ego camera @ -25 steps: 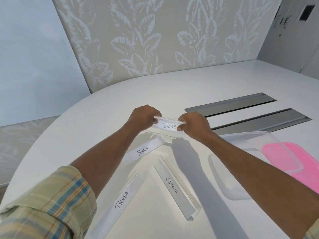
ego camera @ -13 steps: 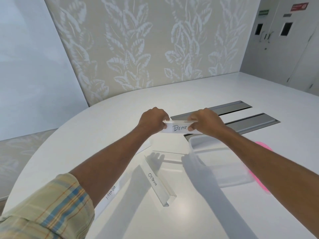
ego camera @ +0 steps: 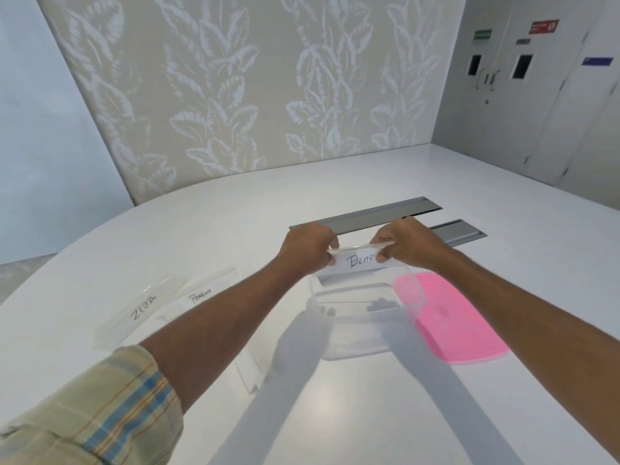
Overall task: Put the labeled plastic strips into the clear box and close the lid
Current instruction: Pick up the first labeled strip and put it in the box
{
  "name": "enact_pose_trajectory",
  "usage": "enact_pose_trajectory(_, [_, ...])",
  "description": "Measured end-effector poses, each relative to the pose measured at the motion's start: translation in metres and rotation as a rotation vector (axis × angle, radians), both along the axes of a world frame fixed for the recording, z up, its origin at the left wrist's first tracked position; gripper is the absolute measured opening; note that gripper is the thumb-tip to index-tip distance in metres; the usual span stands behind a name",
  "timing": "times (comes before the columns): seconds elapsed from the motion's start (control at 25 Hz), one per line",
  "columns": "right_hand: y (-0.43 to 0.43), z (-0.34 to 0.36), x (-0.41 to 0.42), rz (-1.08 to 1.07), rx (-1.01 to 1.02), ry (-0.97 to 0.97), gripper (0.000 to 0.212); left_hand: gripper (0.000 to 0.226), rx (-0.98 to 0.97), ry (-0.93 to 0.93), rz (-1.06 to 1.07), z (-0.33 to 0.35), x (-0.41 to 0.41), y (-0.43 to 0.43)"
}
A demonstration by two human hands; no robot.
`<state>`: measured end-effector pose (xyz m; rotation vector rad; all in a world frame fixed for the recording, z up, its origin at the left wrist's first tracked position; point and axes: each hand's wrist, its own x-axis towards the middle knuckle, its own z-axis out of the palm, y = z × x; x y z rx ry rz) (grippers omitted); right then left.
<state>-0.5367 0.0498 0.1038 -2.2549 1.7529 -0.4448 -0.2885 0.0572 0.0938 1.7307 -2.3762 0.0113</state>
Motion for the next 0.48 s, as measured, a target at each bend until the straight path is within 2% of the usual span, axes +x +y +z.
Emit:
enact_pose_trajectory(0.2, [-0.004, -0.025, -0.011, 0.03, 0.045, 0.046, 0.034, 0.039, 0.06, -0.03, 0.018, -0.027, -0.018, -0.003])
enact_pose_trajectory(0.48, [-0.017, -0.067, -0.006, 0.115, 0.078, 0.233, 0.036, 0.037, 0.122, -0.129, 0.004, -0.067, -0.029, -0.006])
